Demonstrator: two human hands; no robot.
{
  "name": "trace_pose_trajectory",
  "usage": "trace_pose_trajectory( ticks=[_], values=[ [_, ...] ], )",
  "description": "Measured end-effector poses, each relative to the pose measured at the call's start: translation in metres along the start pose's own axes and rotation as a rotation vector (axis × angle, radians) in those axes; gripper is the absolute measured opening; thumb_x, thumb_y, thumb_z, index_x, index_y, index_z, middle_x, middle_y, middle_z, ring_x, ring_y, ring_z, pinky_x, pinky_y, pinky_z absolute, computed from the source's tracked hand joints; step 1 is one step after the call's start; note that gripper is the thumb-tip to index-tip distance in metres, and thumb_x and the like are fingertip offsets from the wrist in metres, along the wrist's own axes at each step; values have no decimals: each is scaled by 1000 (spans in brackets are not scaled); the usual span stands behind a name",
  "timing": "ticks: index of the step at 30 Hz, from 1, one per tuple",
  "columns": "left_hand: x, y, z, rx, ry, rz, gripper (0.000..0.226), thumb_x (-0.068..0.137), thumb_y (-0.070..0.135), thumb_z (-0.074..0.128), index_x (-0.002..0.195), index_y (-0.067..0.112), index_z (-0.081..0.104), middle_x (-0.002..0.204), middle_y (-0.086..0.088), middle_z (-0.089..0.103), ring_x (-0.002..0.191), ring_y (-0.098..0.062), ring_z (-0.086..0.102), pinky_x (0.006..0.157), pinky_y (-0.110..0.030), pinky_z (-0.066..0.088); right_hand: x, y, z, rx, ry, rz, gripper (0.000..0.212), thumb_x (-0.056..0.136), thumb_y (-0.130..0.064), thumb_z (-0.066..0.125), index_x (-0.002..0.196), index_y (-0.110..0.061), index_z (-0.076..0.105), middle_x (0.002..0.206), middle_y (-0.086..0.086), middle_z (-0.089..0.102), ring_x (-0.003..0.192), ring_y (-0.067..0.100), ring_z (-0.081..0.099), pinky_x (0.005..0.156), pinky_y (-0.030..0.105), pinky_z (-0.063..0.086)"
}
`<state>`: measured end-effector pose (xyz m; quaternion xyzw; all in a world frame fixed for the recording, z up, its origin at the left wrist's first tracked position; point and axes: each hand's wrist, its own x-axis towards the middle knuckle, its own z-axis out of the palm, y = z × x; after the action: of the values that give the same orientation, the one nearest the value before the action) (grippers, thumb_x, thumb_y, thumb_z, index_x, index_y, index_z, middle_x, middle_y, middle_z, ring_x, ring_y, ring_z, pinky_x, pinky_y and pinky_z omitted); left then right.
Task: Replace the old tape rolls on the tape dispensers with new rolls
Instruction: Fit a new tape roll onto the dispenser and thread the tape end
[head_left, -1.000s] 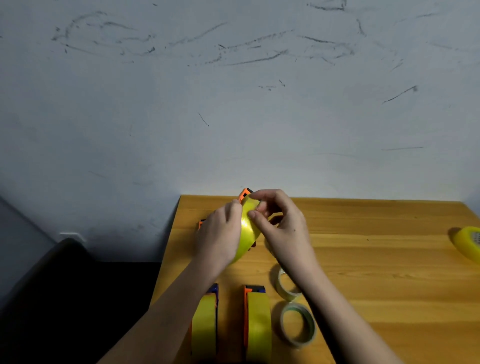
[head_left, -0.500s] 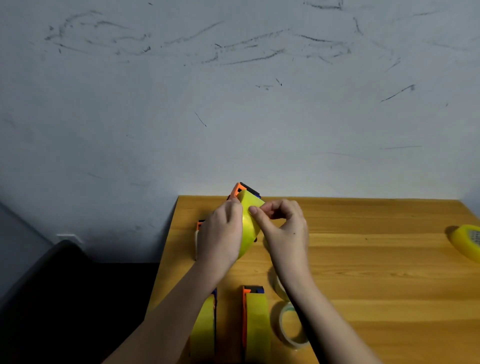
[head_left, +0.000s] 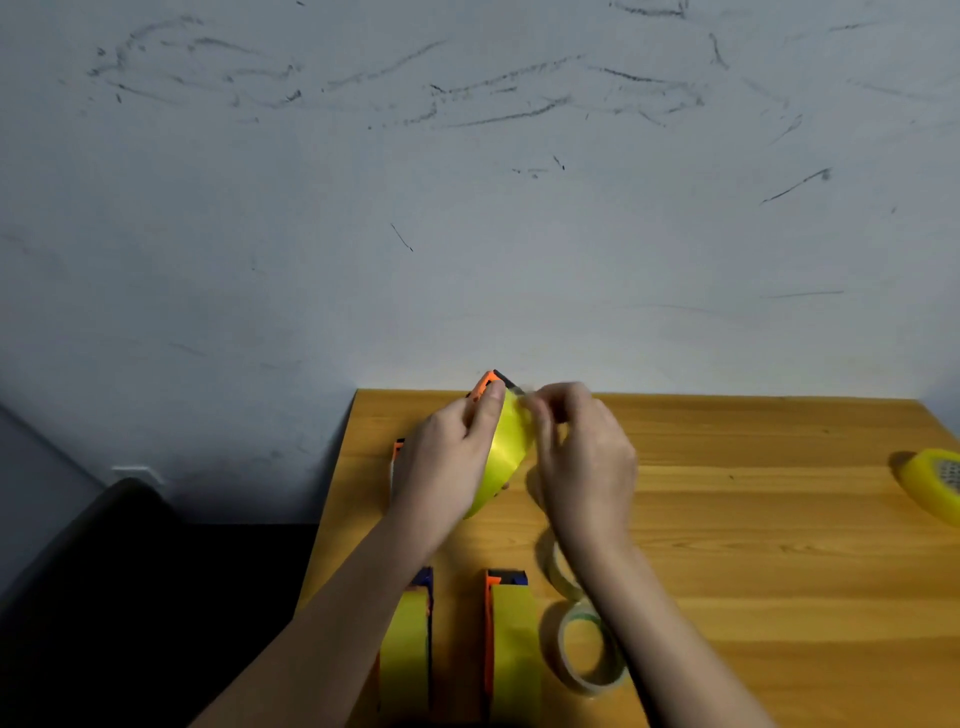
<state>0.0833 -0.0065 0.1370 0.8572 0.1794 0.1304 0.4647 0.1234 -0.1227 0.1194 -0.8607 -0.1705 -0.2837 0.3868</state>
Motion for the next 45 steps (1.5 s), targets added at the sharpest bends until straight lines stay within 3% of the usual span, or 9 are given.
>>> trace_pose_trajectory(
  ticks=[2,7,9,12,17,24,31,35,45],
  values=[
    [-2,0,-3,-120,-101,5,69,76,81,28,77,20,60,59,-7,67,54,-23,67,59,-44,56,9,6,-5,179,-105,165,15,95,-33,56,90,-19,59,74,-2,69,69,25,67,64,41,50],
    [-2,-3,-10,-295,-225,-58,37,81,54,57,76,17,59,55,-9,65,45,-21,64,45,-30,51,33,20,-19,286,-345,221,13,94,-31,59,85,-21,56,72,1,72,71,21,70,71,44,54],
    [-2,-6,-12,-289,-259,-42,31,85,44,60,77,14,59,52,-6,64,43,-19,62,45,-27,48,42,24,-25,492,-463,351,11,96,-18,57,89,-10,56,71,7,72,66,17,70,62,34,54],
    [-2,-8,-18,-324,-328,-21,27,85,39,62,78,13,58,53,-7,64,43,-19,61,46,-27,49,55,31,-32,570,-622,405,10,97,-14,54,89,-9,55,73,12,73,65,21,68,43,20,34],
    [-4,-13,-35,-422,-469,0,43,81,40,58,92,-2,56,55,-6,62,45,-17,57,47,-25,48,69,56,-40,567,-613,487,8,97,-17,54,92,-12,57,80,8,75,65,15,69,46,19,37],
    [-2,-22,-49,-413,-583,-2,41,83,38,54,103,2,57,59,-7,66,55,-16,62,60,-30,54,79,63,-49,569,-807,437,12,96,-21,54,93,-10,58,84,10,75,72,17,70,52,21,42],
    [-1,-21,-57,-426,-652,43,56,75,47,59,102,-3,55,59,-5,64,52,-14,60,56,-27,52,78,75,-54,607,-743,496,12,97,-17,51,95,-8,58,76,7,73,65,14,69,51,22,44],
    [0,-23,-58,-419,-674,51,45,76,48,57,95,6,59,58,-7,64,53,-17,60,59,-30,52,83,75,-60,600,-730,511,14,96,-20,53,96,-7,59,73,7,69,67,17,70,50,20,47],
    [5,-24,-62,-453,-740,-18,51,75,44,59,110,7,58,86,-15,73,75,-22,69,69,-32,55,83,70,-68,724,-729,651,15,96,-22,53,98,-11,63,93,6,75,83,15,71,57,20,47]
  ],
)
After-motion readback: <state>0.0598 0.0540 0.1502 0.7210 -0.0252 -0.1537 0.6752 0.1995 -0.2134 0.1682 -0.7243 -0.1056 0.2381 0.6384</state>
